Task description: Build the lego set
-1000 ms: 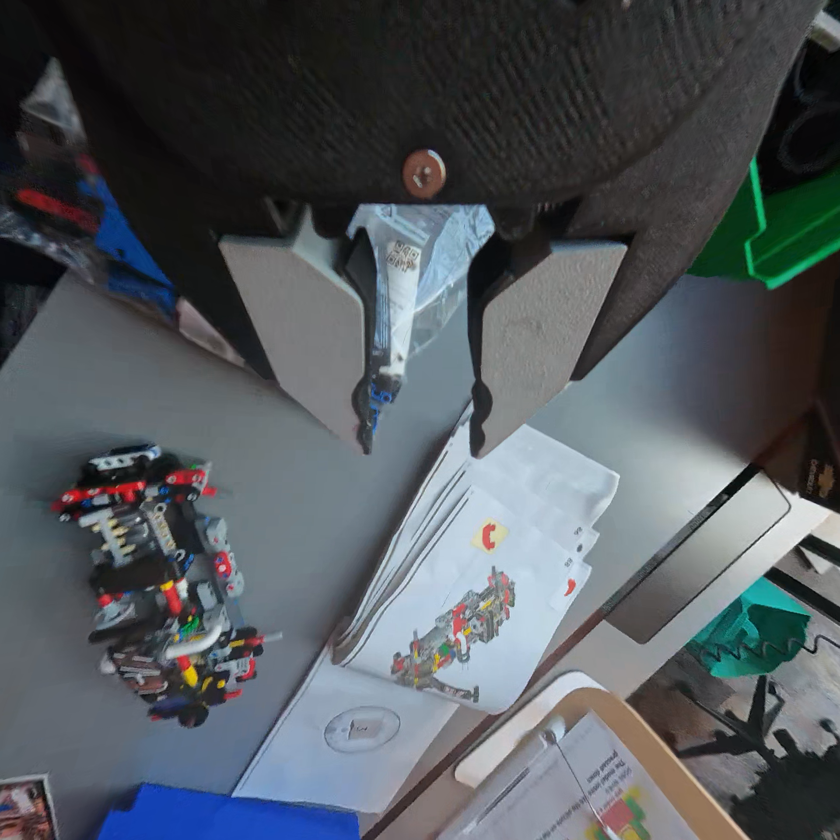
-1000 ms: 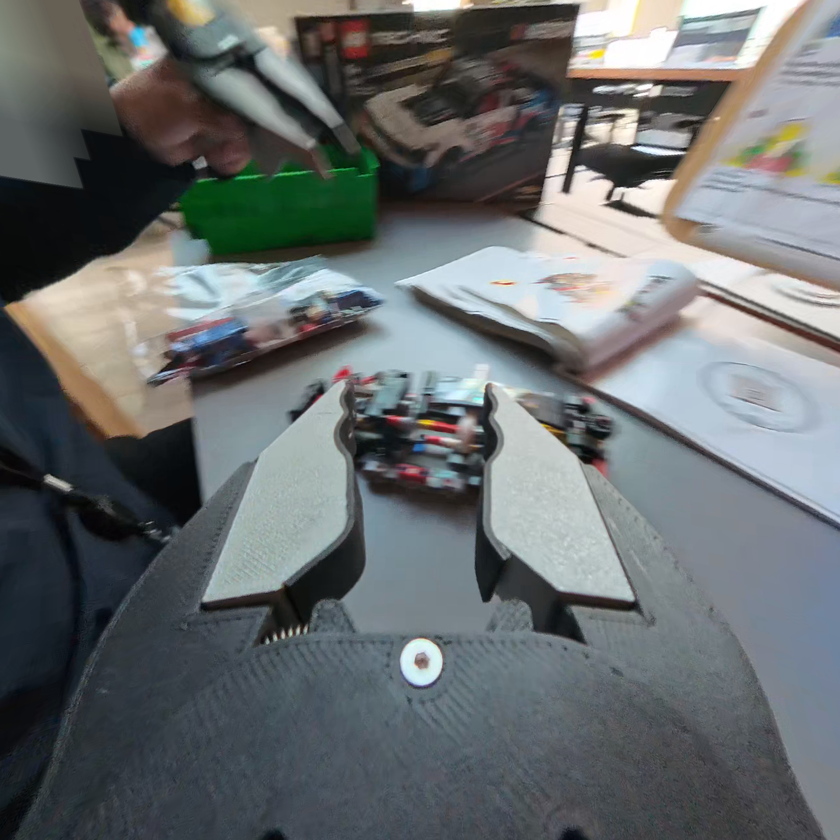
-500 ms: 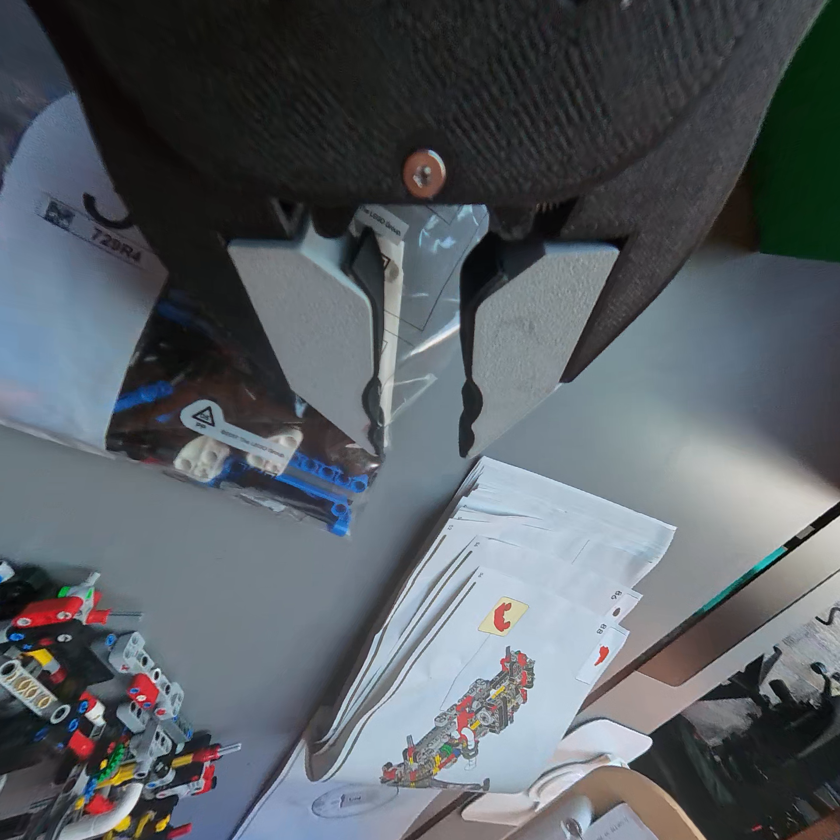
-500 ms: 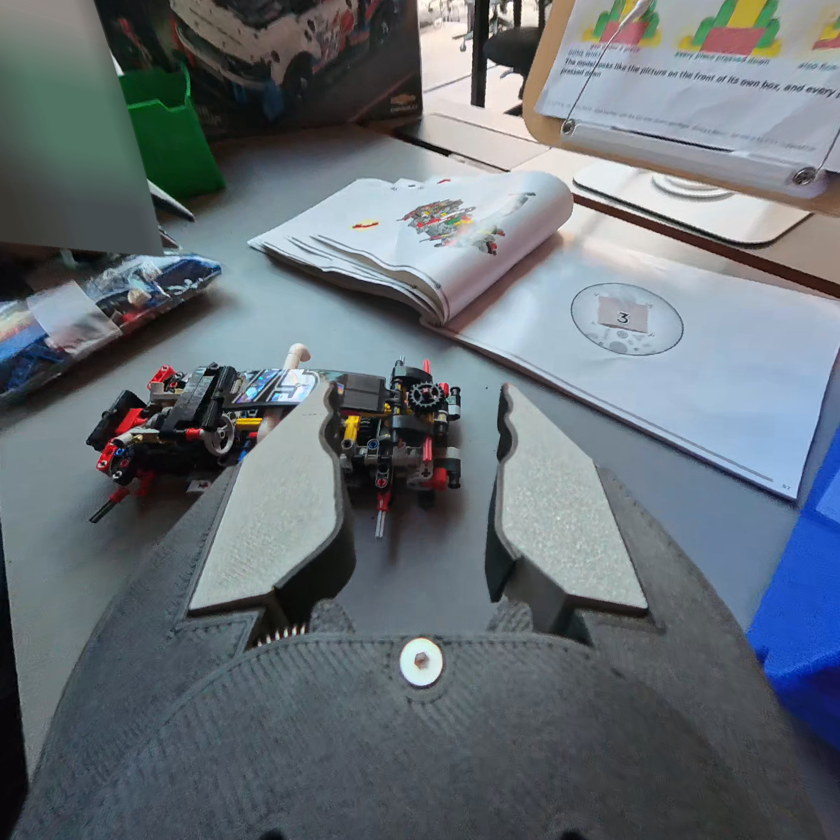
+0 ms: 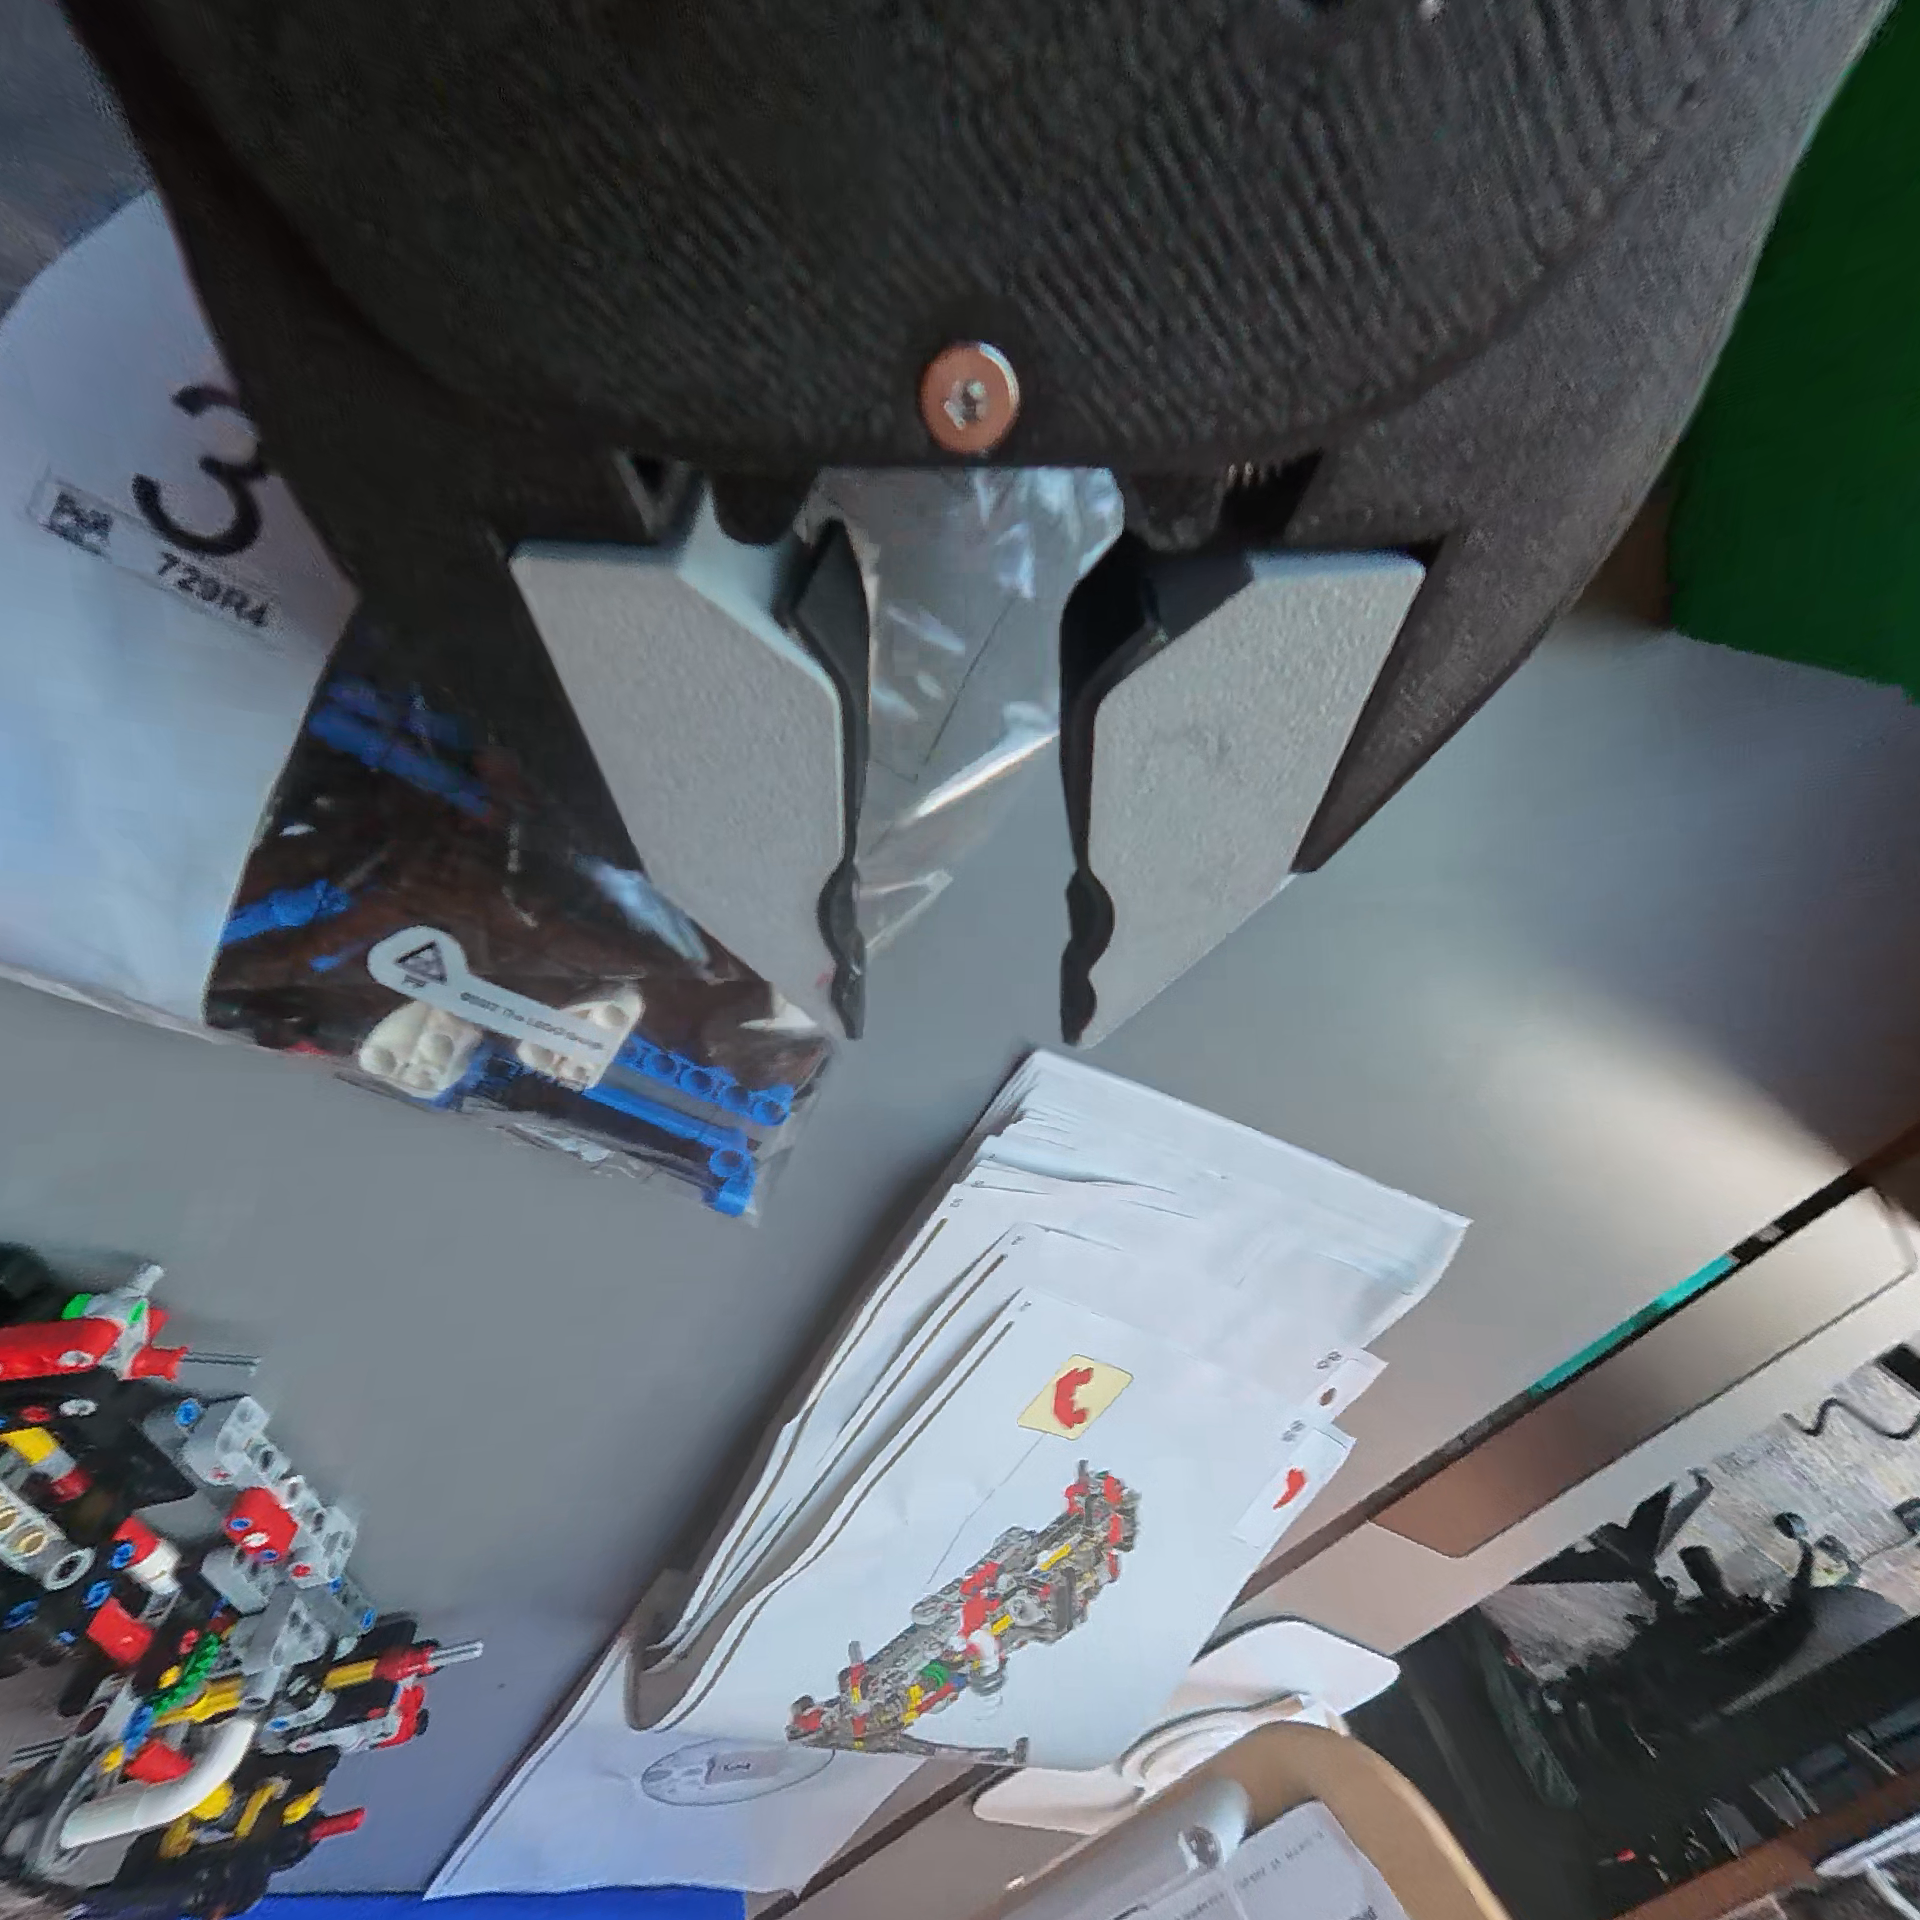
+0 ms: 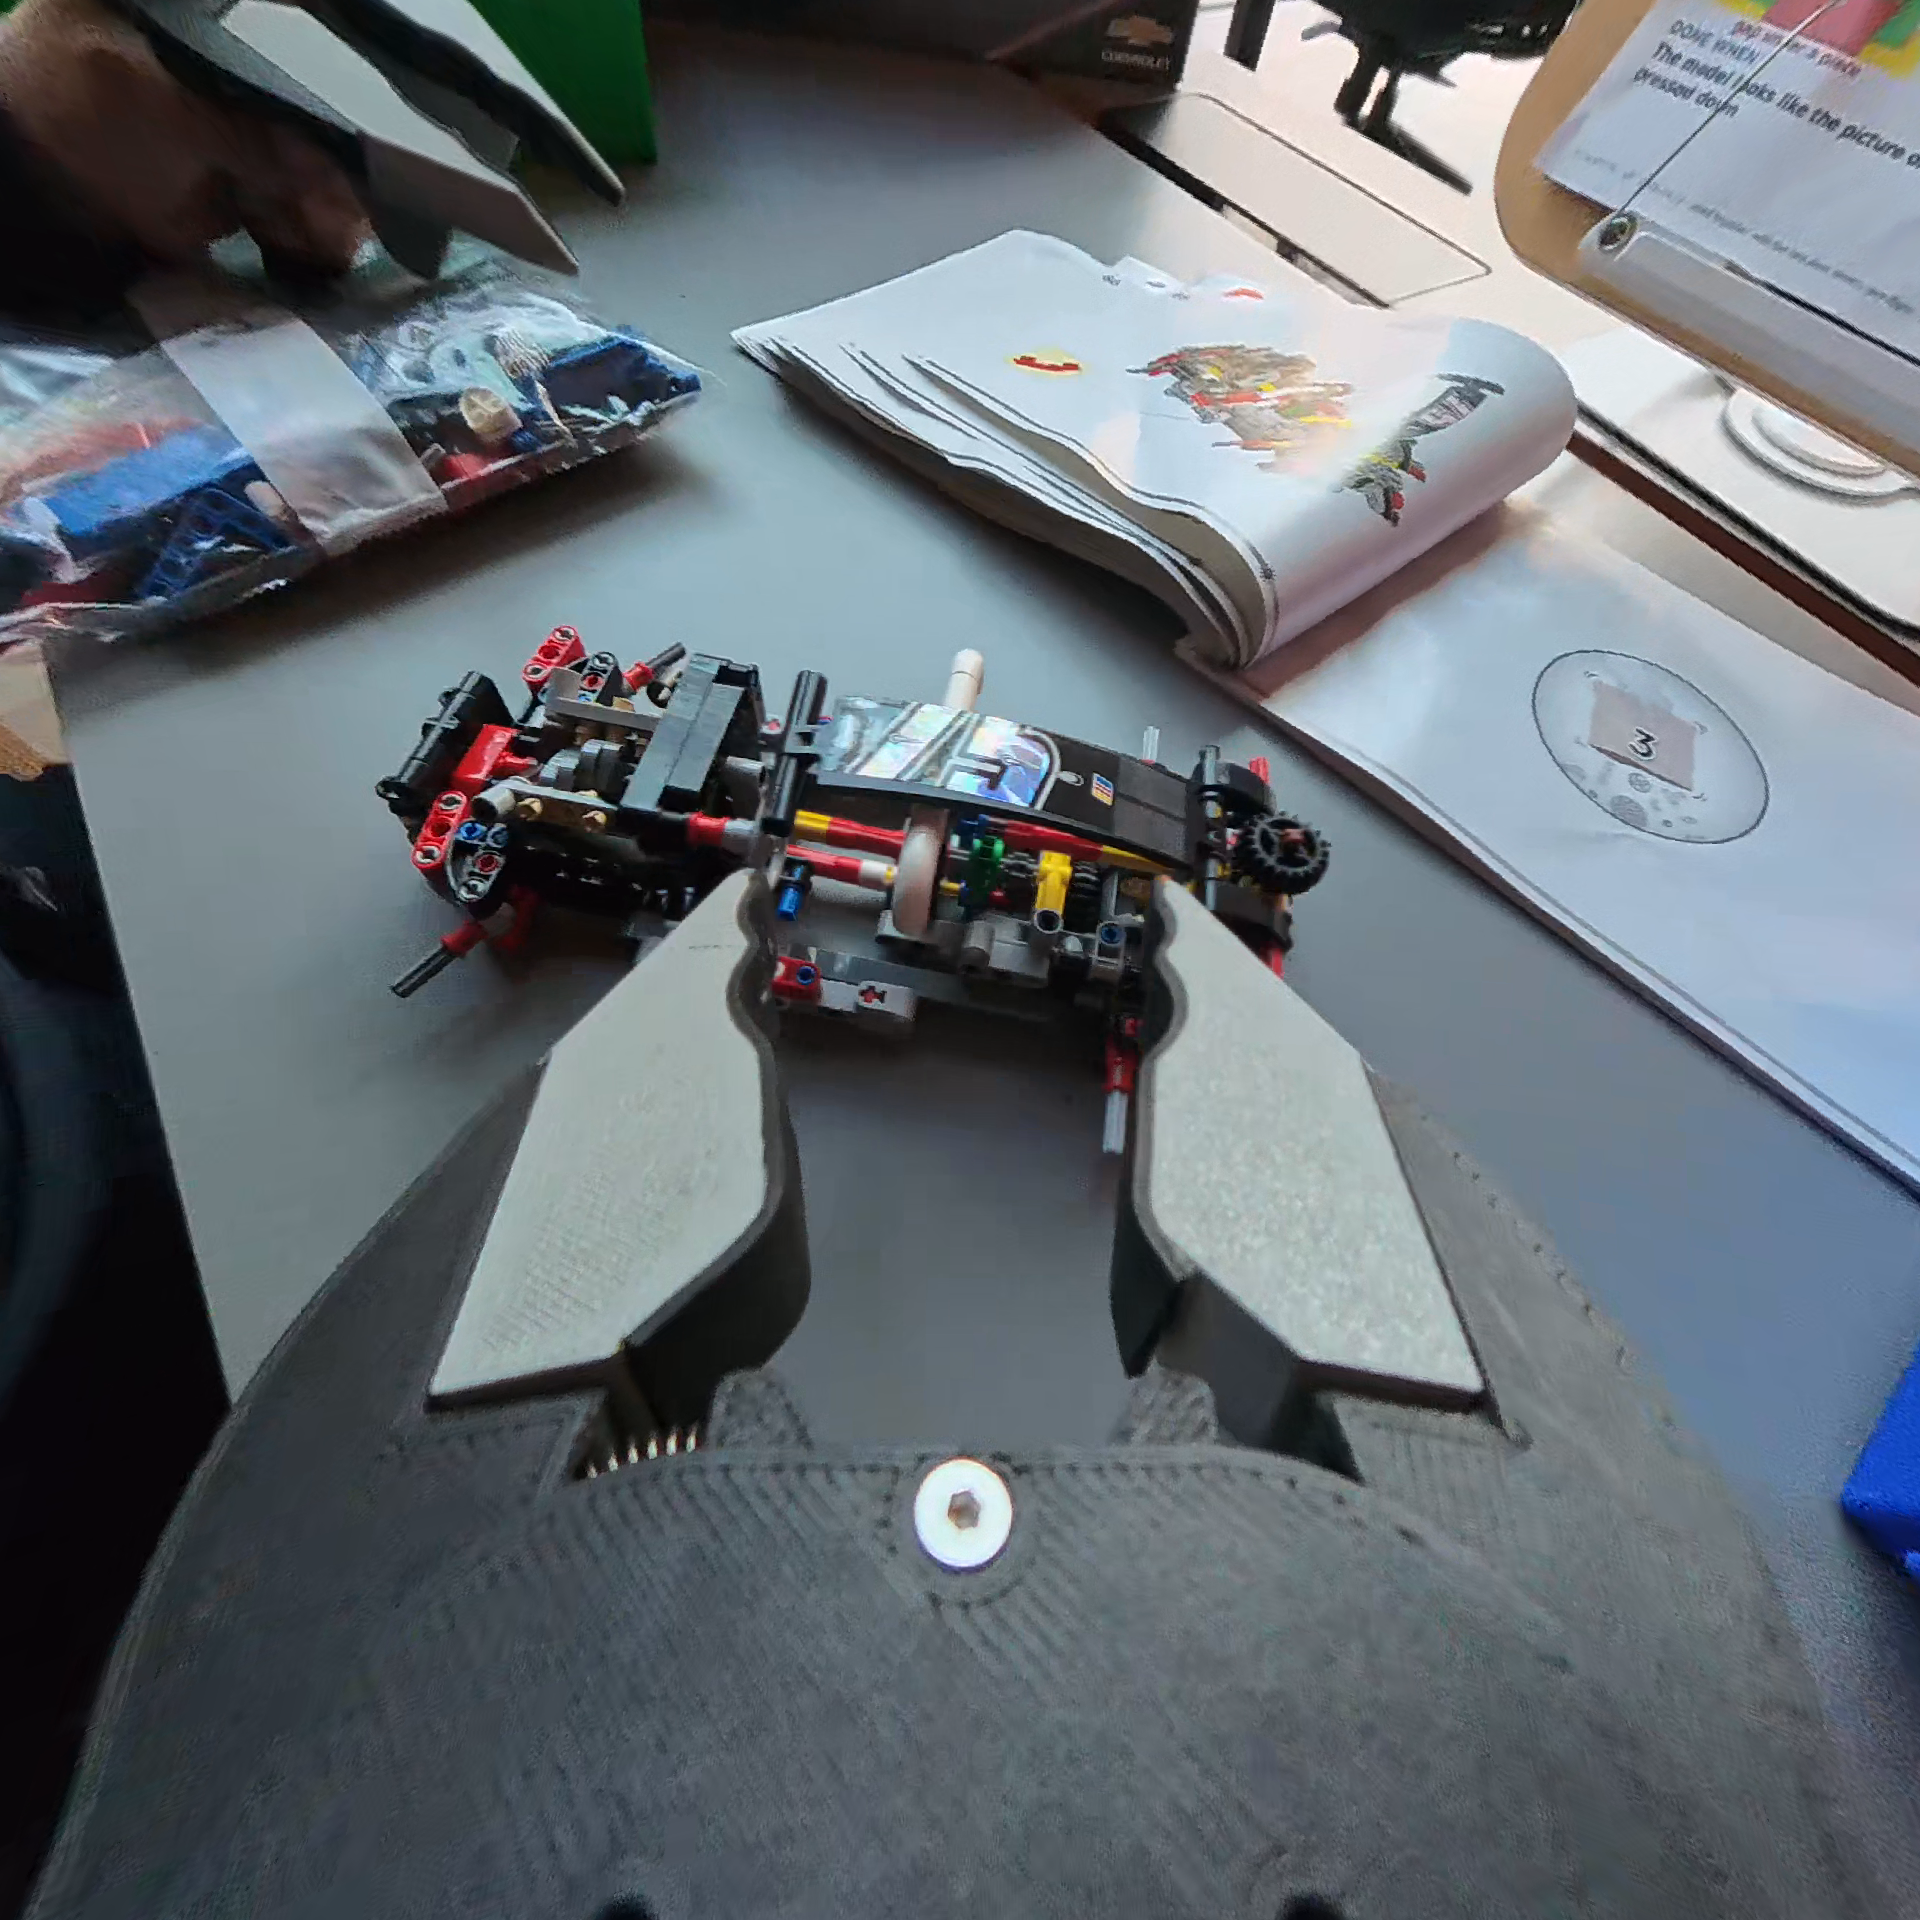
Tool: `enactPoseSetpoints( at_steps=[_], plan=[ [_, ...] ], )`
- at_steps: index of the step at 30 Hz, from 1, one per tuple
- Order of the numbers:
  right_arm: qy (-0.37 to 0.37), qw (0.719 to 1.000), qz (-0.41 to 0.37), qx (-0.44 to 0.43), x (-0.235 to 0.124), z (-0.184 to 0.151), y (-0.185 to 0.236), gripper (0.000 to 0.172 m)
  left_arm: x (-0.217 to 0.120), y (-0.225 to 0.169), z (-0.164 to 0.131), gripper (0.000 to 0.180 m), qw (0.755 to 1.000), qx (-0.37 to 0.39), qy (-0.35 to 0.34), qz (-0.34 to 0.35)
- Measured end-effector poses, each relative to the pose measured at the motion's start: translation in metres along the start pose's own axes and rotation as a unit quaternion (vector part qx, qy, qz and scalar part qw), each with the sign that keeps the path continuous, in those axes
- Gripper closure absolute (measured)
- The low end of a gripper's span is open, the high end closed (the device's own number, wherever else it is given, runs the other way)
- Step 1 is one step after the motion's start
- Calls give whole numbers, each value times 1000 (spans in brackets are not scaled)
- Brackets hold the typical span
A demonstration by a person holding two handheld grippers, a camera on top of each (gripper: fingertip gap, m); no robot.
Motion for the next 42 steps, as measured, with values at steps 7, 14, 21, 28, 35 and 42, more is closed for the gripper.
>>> enactPoseSetpoints(
  at_steps=[7,14,21,28,35,42],
  plan=[
    [-36,999,-17,-3,-31,-4,3,104,-86,20,12,141,998,-17,25,56],
    [-88,986,-136,41,-102,-21,-41,115,-137,-48,18,131,993,-117,21,-26],
    [-90,969,-212,85,-143,-50,-103,121,-69,-141,75,131,987,-102,58,-109],
    [-107,966,-198,124,-171,-37,-186,145,-18,-128,44,159,978,-20,209,7],
    [66,977,-175,98,-104,-10,-260,136,5,-77,28,155,979,-65,190,40],
    [272,942,-191,52,-38,-30,-310,123,15,-27,14,152,983,-93,147,58]
  ],
)
Point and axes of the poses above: each gripper's, where its closed fingertips meet, x out along the fingers, z out of its top, y = z × x across the jaws, the point moved 5 cm from there along -x, back along the fingers, and after that the axes turned 11 degrees about x, right-handed, at the moved point
